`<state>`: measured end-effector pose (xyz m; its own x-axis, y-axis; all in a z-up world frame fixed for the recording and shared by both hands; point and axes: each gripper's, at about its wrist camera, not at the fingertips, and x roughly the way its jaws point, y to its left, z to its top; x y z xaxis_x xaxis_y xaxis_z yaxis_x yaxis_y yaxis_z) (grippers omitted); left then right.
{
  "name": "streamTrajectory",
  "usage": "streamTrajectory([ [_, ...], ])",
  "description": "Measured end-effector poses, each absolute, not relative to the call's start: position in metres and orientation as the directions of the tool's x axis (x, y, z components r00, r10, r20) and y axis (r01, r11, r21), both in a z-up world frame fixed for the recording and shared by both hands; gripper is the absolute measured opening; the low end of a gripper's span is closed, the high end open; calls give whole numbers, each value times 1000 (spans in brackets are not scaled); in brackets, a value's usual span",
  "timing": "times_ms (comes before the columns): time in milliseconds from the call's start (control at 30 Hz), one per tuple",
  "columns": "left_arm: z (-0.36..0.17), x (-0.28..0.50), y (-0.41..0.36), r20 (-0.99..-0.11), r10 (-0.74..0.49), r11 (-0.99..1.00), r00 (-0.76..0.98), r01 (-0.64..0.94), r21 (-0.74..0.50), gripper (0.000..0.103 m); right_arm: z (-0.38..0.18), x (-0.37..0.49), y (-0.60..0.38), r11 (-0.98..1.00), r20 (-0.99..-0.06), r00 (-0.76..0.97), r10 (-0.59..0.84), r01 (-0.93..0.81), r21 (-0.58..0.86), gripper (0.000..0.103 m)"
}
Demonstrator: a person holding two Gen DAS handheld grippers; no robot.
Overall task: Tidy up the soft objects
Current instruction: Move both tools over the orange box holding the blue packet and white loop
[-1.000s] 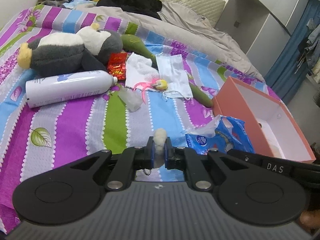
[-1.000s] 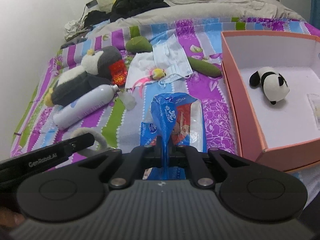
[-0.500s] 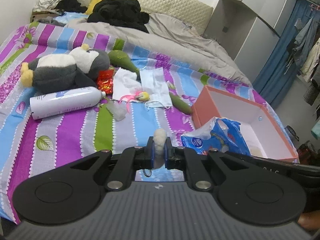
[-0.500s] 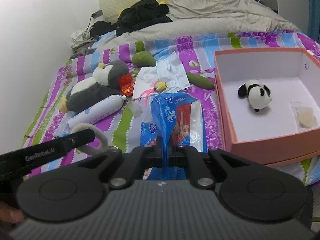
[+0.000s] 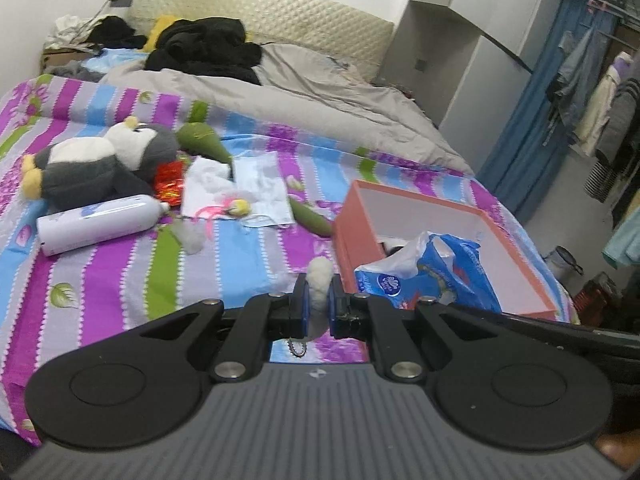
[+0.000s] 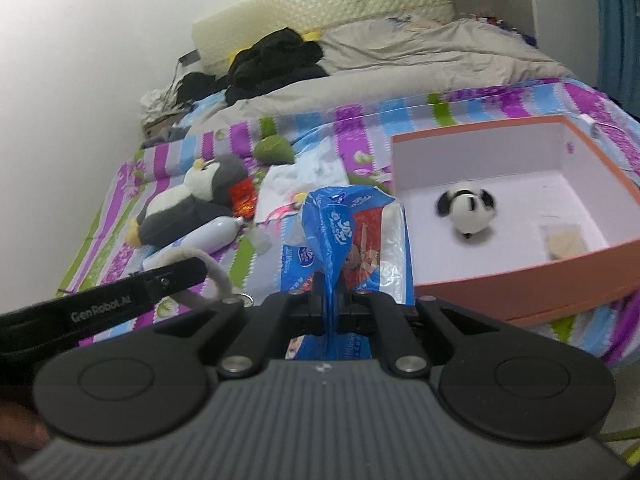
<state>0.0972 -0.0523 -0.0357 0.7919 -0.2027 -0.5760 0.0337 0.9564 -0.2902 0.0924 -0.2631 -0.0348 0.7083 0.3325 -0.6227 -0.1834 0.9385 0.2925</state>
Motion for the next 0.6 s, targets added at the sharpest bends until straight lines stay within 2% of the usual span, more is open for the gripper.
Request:
streamTrajectory([
  [600,-24,125,-171,-599,-335,940,727,213,-267,11,-23,77,-377,952,-629,751,204,-3,305,6],
])
